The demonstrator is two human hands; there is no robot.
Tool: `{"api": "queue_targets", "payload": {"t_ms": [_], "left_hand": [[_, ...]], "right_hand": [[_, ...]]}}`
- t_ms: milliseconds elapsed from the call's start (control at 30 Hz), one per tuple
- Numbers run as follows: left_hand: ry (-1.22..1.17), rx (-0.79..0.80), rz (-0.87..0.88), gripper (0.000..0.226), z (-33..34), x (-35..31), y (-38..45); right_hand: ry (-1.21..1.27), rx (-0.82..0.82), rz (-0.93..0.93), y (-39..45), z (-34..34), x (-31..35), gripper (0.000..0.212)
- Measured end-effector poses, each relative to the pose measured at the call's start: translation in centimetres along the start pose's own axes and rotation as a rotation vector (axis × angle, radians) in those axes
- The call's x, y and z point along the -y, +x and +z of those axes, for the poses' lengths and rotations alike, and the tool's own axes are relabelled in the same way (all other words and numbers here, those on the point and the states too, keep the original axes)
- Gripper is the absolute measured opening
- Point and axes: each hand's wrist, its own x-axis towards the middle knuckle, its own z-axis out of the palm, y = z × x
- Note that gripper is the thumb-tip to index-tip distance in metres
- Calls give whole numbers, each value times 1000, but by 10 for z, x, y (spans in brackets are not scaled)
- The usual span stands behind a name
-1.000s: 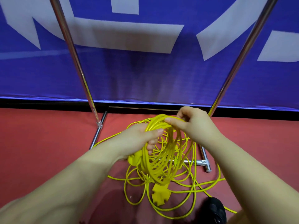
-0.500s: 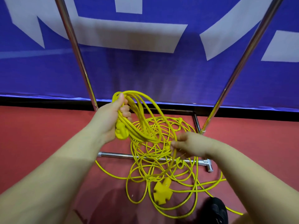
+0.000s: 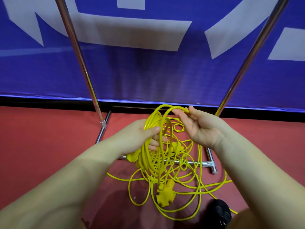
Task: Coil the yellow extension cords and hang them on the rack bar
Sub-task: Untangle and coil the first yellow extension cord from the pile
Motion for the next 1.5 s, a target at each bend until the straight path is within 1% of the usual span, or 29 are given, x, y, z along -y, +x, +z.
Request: {"api": "queue_targets", "payload": {"t_ms": [133, 200, 233, 267, 333, 400, 433, 467, 500, 567, 633, 700, 733, 800, 833, 867, 900, 933, 1000, 1033, 1067, 1100, 1133, 1167, 1200, 1267, 1367, 1433, 1500], "left_hand": [[28, 11, 2, 12, 1, 3, 1], [9, -26, 11, 13, 1, 2, 2], [-40, -61, 15, 14, 0, 2, 3], [-107, -102, 15, 15, -1, 1, 4], [-265, -175, 8, 18, -3, -1, 6], [-401, -230, 3, 19, -7, -4, 8], [-450, -260, 1, 19, -9, -5, 8], [-487, -292, 1, 19, -12, -7, 8], [-513, -324, 6, 18, -15, -8, 9], [-540, -381, 25, 19, -19, -11, 9], [-538, -416, 39, 21, -21, -11, 9], [-502, -426, 42, 22, -22, -9, 10], [-474, -426, 45, 21, -22, -8, 11], [-407, -424, 55, 18, -23, -5, 11], [-369, -416, 61, 17, -24, -4, 12], [-328, -405, 68, 16, -24, -4, 12], [-285, -393, 73, 14, -24, -3, 12], [-246, -383, 75, 14, -24, -2, 11], [-200, -379, 74, 12, -24, -1, 11], [-198, -382, 70, 12, -24, -1, 11], [-198, -384, 68, 12, -25, 0, 11], [-183, -385, 67, 11, -25, 0, 11], [-153, -381, 70, 12, -26, 0, 10], [-120, -370, 74, 12, -26, -1, 10], [-93, -353, 79, 12, -25, -1, 10], [-46, -293, 72, 11, -22, -1, 8], [70, -151, 53, 10, -13, 0, 5], [72, -56, 32, 14, -6, 0, 2], [-9, -26, 5, 16, -1, -3, 0]], "right_hand": [[-13, 32, 1, 0, 3, 1, 29], [-152, 58, -21, -3, 4, 0, 32], [-319, 61, -42, -5, 4, -1, 35], [-561, 52, -71, -6, 4, -5, 37], [-1150, 33, -130, -8, -2, -18, 38], [-1645, 109, -182, -7, -11, -32, 32], [-1799, 167, -191, -5, -15, -38, 26], [-1866, 205, -196, -3, -18, -42, 21], [-1876, 226, -203, -1, -20, -43, 22], [-1802, 236, -214, 4, -21, -41, 24], [-1785, 212, -252, 8, -25, -37, 15], [-1807, 109, -389, 11, -27, -34, 13], [-1764, 30, -480, 14, -28, -32, 16], [-1551, -108, -618, 13, -25, -24, 21], [-1461, -161, -651, 12, -23, -19, 20], [-1452, -217, -666, 11, -22, -14, 18], [-1543, -279, -649, 11, -24, -11, 17], [-1703, -346, -602, 12, -26, -8, 16], [-2102, -409, -427, 10, -28, -7, 12], [-2267, -366, -329, 8, -29, -7, 14], [-2380, -245, -227, 7, -30, -7, 20], [-2412, -86, -143, 3, -28, -7, 23], [-2352, 77, -63, -2, -25, -7, 23], [-2226, 213, -4, -9, -22, -8, 20], [-2088, 286, 18, -13, -19, -8, 18], [-1848, 351, -48, -17, -15, -8, 16], [-1529, 385, -193, -18, -11, -5, 12], [-1444, 323, -311, -16, -11, -3, 9], [-1503, 203, -455, -11, -14, -1, 10]]}}
